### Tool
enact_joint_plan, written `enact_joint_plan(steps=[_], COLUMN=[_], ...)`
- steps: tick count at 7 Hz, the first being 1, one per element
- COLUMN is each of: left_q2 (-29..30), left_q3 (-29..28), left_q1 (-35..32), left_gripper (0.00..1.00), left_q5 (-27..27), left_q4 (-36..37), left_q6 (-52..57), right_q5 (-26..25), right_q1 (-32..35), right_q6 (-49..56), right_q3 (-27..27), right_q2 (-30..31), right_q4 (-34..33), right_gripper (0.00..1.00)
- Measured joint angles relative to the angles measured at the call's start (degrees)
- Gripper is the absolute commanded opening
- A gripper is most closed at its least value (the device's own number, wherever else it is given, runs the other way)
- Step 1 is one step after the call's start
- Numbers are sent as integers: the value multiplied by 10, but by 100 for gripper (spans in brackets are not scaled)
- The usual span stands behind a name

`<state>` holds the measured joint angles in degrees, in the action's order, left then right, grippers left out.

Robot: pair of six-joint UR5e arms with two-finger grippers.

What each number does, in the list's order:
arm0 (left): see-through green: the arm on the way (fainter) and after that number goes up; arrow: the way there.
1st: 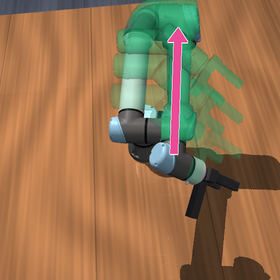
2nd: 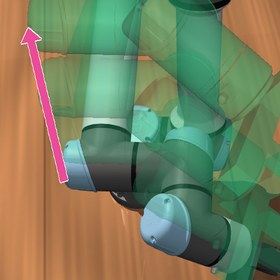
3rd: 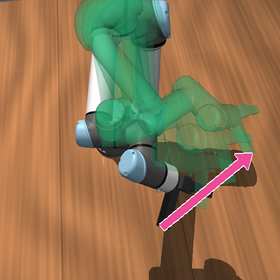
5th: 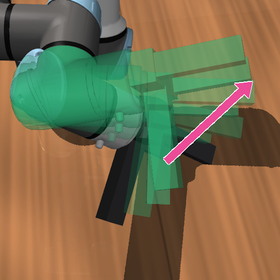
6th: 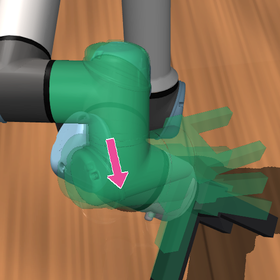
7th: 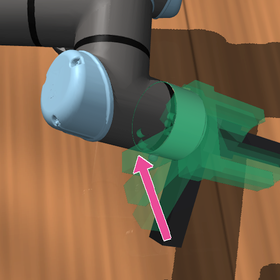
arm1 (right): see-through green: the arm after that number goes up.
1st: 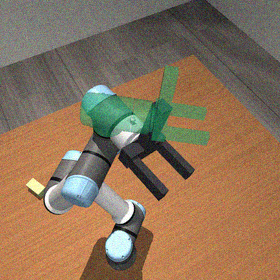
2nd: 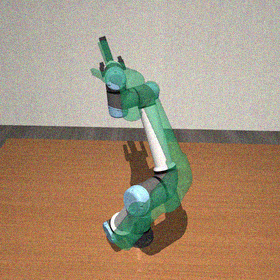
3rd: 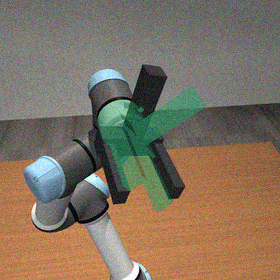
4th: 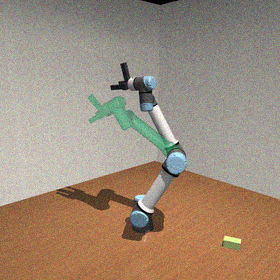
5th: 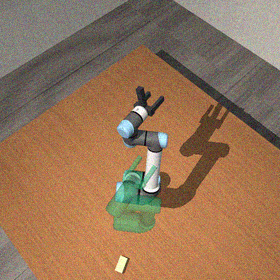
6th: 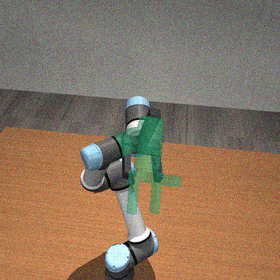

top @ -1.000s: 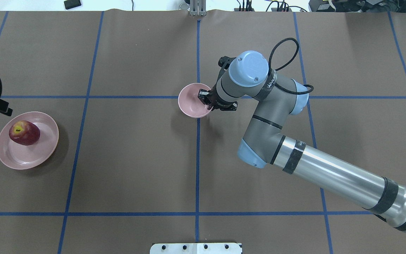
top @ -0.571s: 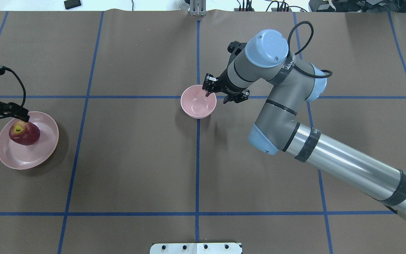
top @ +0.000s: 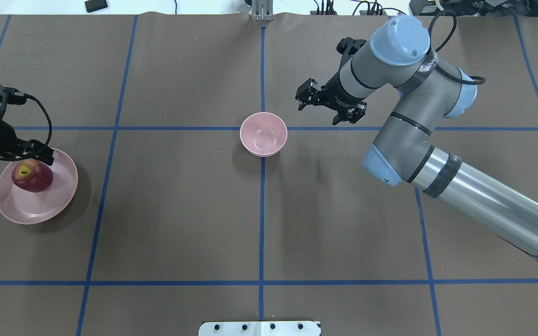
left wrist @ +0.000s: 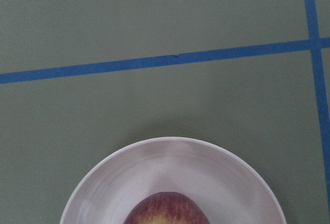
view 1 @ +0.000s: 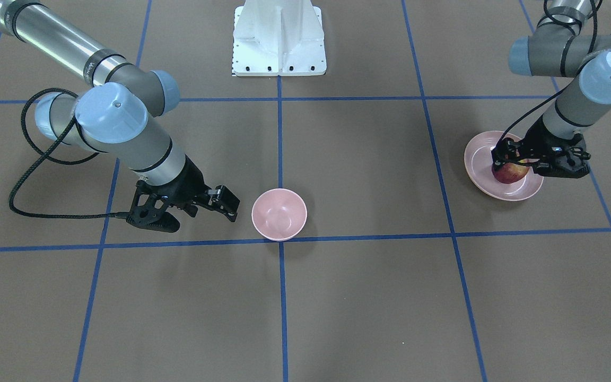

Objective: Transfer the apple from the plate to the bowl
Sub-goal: 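Release the bowl and lift the right gripper while the left reaches the apple, then grasp and lift the apple with the left gripper while the right withdraws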

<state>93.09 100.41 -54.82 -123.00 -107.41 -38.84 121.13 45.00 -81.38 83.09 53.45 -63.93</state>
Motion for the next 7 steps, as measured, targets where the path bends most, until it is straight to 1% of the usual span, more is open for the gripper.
enact_joint_plan(steps=[3,5,7], left_q2=[-10,-12,-11], left_q3=[-4,-11,-22], left_q1=[-1,1,6], left_gripper=[97,97,97], left_q5=[-10,-25,-30], left_q4=[-1,-1,-2], left_q6=[7,-16,-30], right_q5=[16,25,27], right_q1=[14,17,19], right_q6=[9,9,9], right_q3=[1,2,20], right_q2=[12,20,37], right_q4=[0,1,2], right_gripper=[100,100,100])
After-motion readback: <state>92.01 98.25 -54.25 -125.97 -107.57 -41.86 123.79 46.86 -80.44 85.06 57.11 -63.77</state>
